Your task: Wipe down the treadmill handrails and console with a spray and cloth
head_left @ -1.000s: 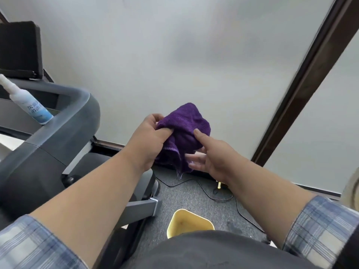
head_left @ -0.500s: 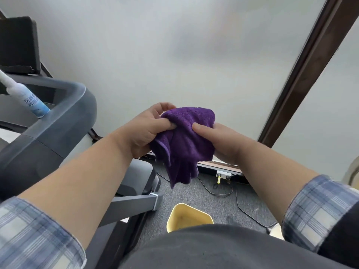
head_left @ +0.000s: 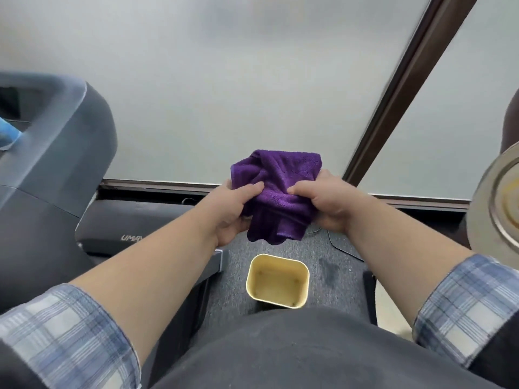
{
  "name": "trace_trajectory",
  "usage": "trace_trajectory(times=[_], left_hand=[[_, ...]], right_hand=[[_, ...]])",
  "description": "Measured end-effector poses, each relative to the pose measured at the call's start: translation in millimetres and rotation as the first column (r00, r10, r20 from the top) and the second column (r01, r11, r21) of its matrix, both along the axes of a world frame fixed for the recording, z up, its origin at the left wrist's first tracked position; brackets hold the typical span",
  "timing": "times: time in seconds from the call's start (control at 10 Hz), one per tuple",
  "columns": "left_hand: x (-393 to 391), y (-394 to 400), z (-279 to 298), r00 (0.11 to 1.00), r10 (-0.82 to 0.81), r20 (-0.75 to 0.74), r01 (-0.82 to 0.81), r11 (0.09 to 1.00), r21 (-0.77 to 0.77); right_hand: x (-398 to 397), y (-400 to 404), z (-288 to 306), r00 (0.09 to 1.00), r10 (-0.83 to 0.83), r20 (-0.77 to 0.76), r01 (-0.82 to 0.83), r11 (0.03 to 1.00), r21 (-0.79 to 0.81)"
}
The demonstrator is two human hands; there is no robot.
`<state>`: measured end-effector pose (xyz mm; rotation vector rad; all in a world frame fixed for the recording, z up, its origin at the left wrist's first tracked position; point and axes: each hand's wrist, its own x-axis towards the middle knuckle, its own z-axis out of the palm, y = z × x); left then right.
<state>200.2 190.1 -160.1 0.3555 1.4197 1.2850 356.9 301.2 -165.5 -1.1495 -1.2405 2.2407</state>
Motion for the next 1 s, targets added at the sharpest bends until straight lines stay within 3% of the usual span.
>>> trace_trajectory(times=[0.1, 0.2, 0.4, 0.6, 0.7, 0.8, 1.0], left_hand=[[-5.9, -11.1, -34.8, 0.998, -0.022, 0.064, 0.023, 0.999, -0.023], [-10.4, -18.2, -82.4, 0.997, -0.004, 0.079, 0.012, 0.995, -0.098], [5.6, -28.0, -170.5, 0.994, -0.079, 0.075, 0.097, 0.955, -0.279], [6.5, -7.4, -244.2, 0.980, -0.186, -0.064, 0.147, 0.909, -0.389], [-7.8, -4.2, -271.6, 0.924, -0.354, -0.145, 0.212, 0.789, -0.577], [-22.8, -18.6, -285.1, 0.822, -0.525, -0.220, 0.244, 0.675, -0.696], [-25.7, -50.3, -230.4, 0.650, -0.678, -0.344, 0.295, 0.642, -0.708]], right_hand=[[-3.5, -16.4, -30.2, 0.976, -0.170, 0.134, 0.167, 0.985, 0.032], [-2.6, -37.3, -72.6, 0.893, -0.311, 0.325, 0.271, 0.948, 0.165], [9.1, -79.6, -164.8, 0.818, -0.260, 0.513, 0.217, 0.966, 0.143], [12.7, -58.5, -227.0, 0.768, -0.134, 0.626, 0.055, 0.988, 0.144], [20.1, -45.1, -257.0, 0.678, 0.019, 0.735, -0.106, 0.992, 0.072], [26.1, -40.6, -270.5, 0.528, 0.010, 0.849, -0.065, 0.997, 0.029], [22.1, -72.6, -230.5, 0.549, -0.032, 0.836, -0.083, 0.992, 0.093]])
